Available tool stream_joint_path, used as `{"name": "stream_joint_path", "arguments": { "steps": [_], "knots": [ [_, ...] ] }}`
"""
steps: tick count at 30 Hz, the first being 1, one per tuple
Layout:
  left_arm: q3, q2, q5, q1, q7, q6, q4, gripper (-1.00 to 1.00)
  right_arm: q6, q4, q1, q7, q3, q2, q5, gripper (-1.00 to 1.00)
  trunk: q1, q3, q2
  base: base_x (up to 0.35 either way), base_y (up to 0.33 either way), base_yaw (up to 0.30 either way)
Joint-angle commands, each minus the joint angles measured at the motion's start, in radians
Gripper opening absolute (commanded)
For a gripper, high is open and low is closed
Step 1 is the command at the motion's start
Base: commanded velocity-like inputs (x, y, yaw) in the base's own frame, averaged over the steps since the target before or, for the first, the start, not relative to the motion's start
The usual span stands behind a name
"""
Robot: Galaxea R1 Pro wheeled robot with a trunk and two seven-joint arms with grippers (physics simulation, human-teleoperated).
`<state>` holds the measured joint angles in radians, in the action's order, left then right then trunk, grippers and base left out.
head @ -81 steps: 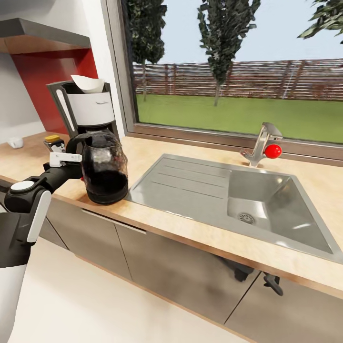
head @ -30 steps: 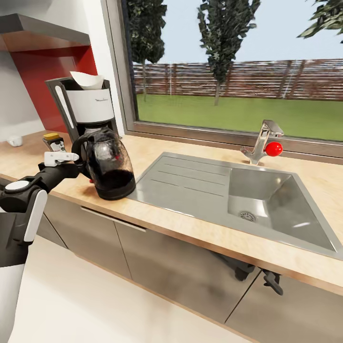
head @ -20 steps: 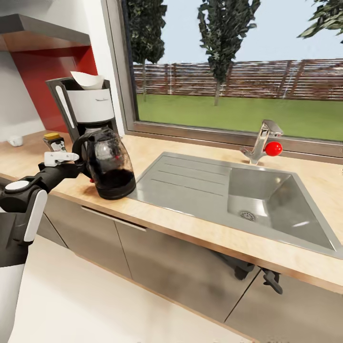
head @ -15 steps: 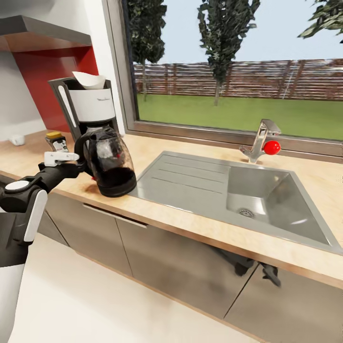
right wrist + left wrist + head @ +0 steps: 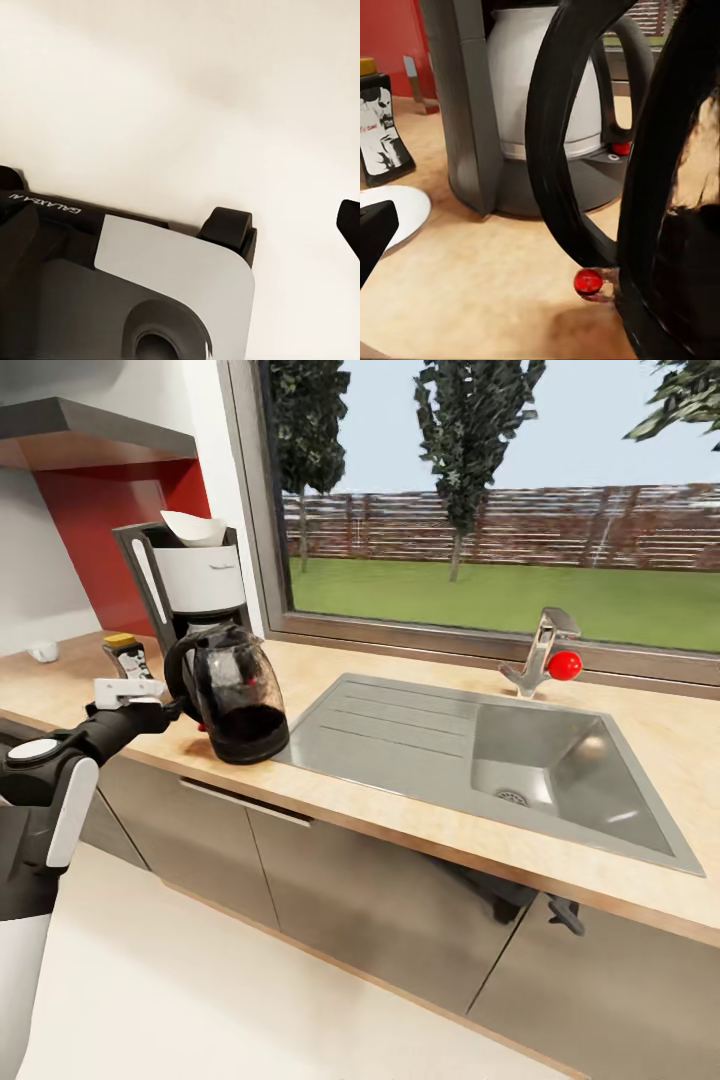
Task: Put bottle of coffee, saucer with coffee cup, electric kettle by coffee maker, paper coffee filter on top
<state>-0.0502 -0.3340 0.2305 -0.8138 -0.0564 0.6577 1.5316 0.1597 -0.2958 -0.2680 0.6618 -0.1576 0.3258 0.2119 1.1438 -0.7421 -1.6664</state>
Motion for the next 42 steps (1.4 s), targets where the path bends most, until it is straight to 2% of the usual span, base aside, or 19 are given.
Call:
{"name": "stream_joint_path", "arguments": {
  "steps": [1, 3, 5, 7, 8, 12, 14, 16, 17, 18, 24, 26, 28, 29, 33, 36, 38, 40, 42],
  "knots": [
    [-0.002, -0.001, 0.015, -0.001, -0.008, 0.006, 0.001, 1.0, 0.009, -0.002, 0.0, 0.001, -0.005, 0.001, 0.011, 1.0, 0.0, -0.001, 0.0, -0.001, 0.0, 0.0],
    [-0.003, -0.017, 0.104, 0.006, -0.037, 0.006, 0.002, 1.0, 0.009, -0.002, 0.0, 0.001, -0.005, 0.001, 0.011, 1.0, 0.0, -0.001, 0.0, 0.0, 0.0, 0.0],
    [-0.003, -0.053, 0.213, 0.025, -0.103, 0.006, 0.002, 1.0, 0.007, -0.002, 0.0, 0.001, -0.005, 0.001, 0.011, 1.0, 0.0, -0.001, 0.0, 0.0, 0.0, 0.0],
    [-0.004, -0.073, 0.262, 0.031, -0.15, 0.006, 0.002, 1.0, -0.001, -0.002, 0.0, 0.001, -0.005, 0.001, 0.011, 1.0, 0.0, -0.001, 0.0, 0.0, 0.0, 0.0],
    [-0.004, -0.088, 0.294, 0.038, -0.206, 0.005, 0.001, 1.0, -0.014, -0.002, 0.001, 0.001, -0.005, 0.001, 0.01, 1.0, 0.0, -0.001, 0.0, 0.0, 0.0, 0.0],
    [-0.025, -0.108, 0.332, 0.052, -0.347, 0.005, 0.0, 1.0, -0.054, 0.001, 0.001, 0.005, -0.005, 0.001, 0.01, 1.0, 0.0, -0.001, 0.0, 0.0, 0.0, 0.0],
    [-0.078, -0.115, 0.345, 0.079, -0.481, 0.005, -0.005, 1.0, -0.07, 0.004, 0.001, 0.006, -0.005, 0.001, 0.009, 1.0, 0.0, -0.001, 0.0, 0.0, 0.0, 0.0],
    [-0.101, -0.117, 0.348, 0.101, -0.575, 0.005, -0.016, 1.0, -0.074, 0.005, 0.001, 0.007, -0.006, 0.001, 0.009, 1.0, 0.0, -0.001, 0.0, 0.0, 0.0, 0.0],
    [-0.116, -0.118, 0.35, 0.141, -0.711, 0.003, -0.043, 1.0, -0.077, 0.006, 0.001, 0.007, -0.005, 0.001, 0.009, 1.0, 0.0, -0.001, 0.0, 0.0, 0.0, 0.0],
    [-0.12, -0.118, 0.35, 0.168, -0.775, 0.002, -0.07, 1.0, -0.077, 0.006, 0.001, 0.007, -0.005, 0.001, 0.009, 1.0, 0.0, -0.001, 0.0, 0.0, 0.0, 0.0],
    [-0.125, -0.118, 0.349, 0.272, -0.968, -0.033, -0.234, 1.0, -0.078, 0.006, 0.001, 0.007, -0.005, 0.002, 0.01, 1.0, 0.0, -0.001, 0.0, 0.0, 0.0, 0.0],
    [-0.127, -0.118, 0.349, 0.312, -1.077, -0.105, -0.345, 1.0, -0.078, 0.006, 0.001, 0.007, -0.005, 0.001, 0.01, 1.0, 0.0, -0.001, 0.0, 0.0, 0.0, 0.0],
    [-0.127, -0.118, 0.349, 0.324, -1.126, -0.151, -0.414, 1.0, -0.078, 0.006, 0.001, 0.006, -0.005, 0.001, 0.01, 1.0, 0.0, -0.001, 0.0, 0.0, 0.0, 0.0],
    [-0.127, -0.119, 0.346, 0.334, -1.2, -0.226, -0.547, 1.0, -0.078, 0.006, 0.001, 0.006, -0.006, 0.001, 0.01, 1.0, 0.0, -0.001, 0.0, 0.0, 0.0, 0.0],
    [-0.126, -0.119, 0.321, 0.341, -1.273, -0.323, -0.736, 1.0, -0.078, 0.006, 0.001, 0.006, -0.006, 0.001, 0.009, 1.0, 0.0, -0.001, 0.0, 0.0, 0.0, 0.0],
    [-0.123, -0.115, 0.254, 0.345, -1.308, -0.474, -0.995, 1.0, -0.078, 0.007, 0.001, 0.006, -0.006, 0.0, 0.009, 1.0, 0.0, -0.001, 0.0, 0.0, 0.0, 0.0],
    [-0.123, -0.114, 0.242, 0.345, -1.312, -0.53, -1.088, 1.0, -0.078, 0.007, 0.001, 0.006, -0.006, 0.0, 0.009, 1.0, 0.0, -0.001, 0.0, 0.0, 0.0, 0.0],
    [-0.123, -0.113, 0.228, 0.346, -1.318, -0.656, -1.285, 1.0, -0.078, 0.008, 0.001, 0.006, -0.007, -0.001, 0.009, 1.0, 0.0, -0.001, 0.0, 0.0, 0.0, 0.0],
    [-0.122, -0.113, 0.223, 0.346, -1.318, -0.699, -1.381, 1.0, -0.078, 0.009, 0.001, 0.006, -0.007, -0.002, 0.009, 1.0, 0.0, -0.001, 0.0, 0.0, 0.0, 0.0]
  ]
}}
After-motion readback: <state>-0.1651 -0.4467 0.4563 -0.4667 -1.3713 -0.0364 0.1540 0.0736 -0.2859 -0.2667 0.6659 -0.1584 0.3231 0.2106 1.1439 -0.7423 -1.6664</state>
